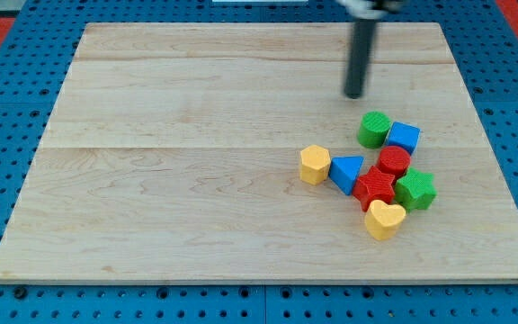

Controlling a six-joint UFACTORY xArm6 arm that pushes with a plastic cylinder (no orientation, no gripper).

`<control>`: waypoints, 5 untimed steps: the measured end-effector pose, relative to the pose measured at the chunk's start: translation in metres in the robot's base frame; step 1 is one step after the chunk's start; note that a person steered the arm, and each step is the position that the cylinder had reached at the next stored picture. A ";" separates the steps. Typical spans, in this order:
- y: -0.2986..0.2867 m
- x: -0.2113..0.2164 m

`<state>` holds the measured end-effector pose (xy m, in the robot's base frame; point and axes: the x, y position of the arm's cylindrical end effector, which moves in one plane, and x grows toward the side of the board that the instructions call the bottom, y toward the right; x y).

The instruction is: Move the yellow heart to the right side of the yellow hexagon

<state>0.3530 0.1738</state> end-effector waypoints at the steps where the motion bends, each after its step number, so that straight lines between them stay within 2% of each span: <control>1: 0.044 0.129; 2: 0.050 0.258; 3: -0.012 0.246; 5: -0.020 0.180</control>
<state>0.5331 0.1541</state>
